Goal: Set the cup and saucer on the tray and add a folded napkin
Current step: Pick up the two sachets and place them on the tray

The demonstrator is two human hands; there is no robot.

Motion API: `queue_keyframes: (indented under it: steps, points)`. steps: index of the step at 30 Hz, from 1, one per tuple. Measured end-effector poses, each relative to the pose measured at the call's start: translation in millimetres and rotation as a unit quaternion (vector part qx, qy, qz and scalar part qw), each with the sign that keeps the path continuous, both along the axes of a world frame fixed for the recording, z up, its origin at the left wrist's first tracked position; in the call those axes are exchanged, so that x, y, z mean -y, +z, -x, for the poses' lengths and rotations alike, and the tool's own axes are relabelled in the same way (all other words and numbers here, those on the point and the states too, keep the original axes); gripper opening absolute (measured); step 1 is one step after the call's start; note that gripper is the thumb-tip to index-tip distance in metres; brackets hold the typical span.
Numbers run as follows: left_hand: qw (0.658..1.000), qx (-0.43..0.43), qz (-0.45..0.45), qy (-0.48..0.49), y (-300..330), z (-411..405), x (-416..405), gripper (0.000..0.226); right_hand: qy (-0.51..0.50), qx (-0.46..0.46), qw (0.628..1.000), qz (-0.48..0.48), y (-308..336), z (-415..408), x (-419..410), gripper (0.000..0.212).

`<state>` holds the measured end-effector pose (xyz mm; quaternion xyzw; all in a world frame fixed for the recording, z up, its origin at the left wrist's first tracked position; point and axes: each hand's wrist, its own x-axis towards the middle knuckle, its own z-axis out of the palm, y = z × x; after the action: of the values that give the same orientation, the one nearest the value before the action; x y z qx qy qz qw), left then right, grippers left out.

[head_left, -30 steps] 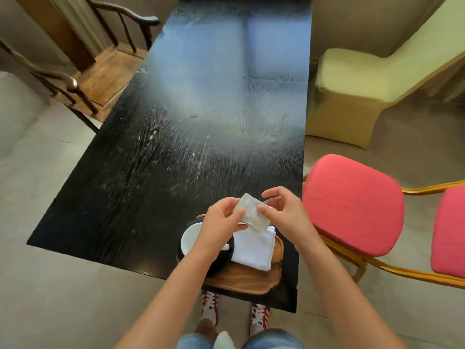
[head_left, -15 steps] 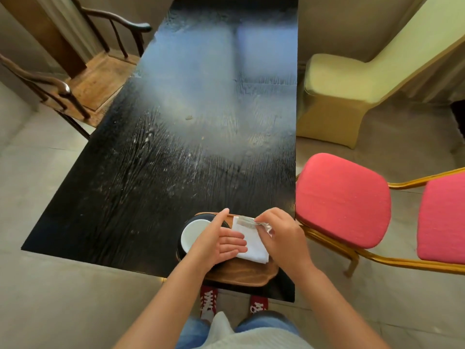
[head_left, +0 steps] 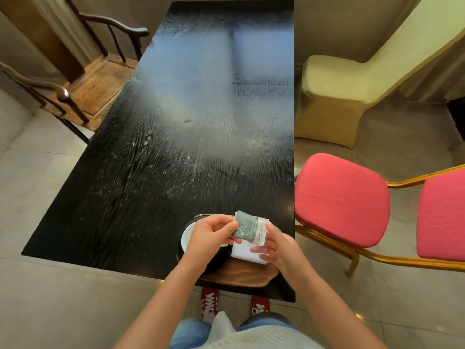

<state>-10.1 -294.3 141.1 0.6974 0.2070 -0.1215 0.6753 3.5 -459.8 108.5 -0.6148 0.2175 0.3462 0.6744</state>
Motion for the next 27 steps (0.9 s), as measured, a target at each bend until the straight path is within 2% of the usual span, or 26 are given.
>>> queue_keyframes:
  steps: [3, 6, 10, 15, 22, 27]
  points:
    - [0.999, 0.010, -0.038, -0.030, -2.2, 6.1, 0.4, 0.010, 0.049, 0.061, 0.997, 0.019, -2.2, 6.7, 6.2, 0.022]
    - [0.994, 0.015, -0.097, -0.042, -10.1, 14.8, -0.9, 0.012, 0.021, 0.082, 0.996, 0.029, -3.3, 13.5, 14.7, 0.016]
    - [0.990, 0.001, -0.141, -0.031, -25.5, 34.5, 4.8, 0.013, 0.016, 0.073, 0.994, 0.080, -7.4, 25.2, 16.4, 0.012]
    - [0.990, -0.024, -0.141, 0.002, -50.2, 58.6, 12.2, 0.010, 0.000, 0.081, 0.989, 0.124, -13.1, 45.0, 13.0, 0.004]
    - [0.987, -0.045, -0.138, -0.070, -77.5, 75.0, 2.6, 0.019, -0.052, 0.028, 0.983, 0.174, -47.6, 71.6, -4.1, 0.004]
    - [0.982, -0.067, -0.175, -0.015, -112.4, 82.8, 6.5, 0.015, -0.072, 0.009, 0.966, 0.247, -77.9, 75.9, -17.1, 0.011]
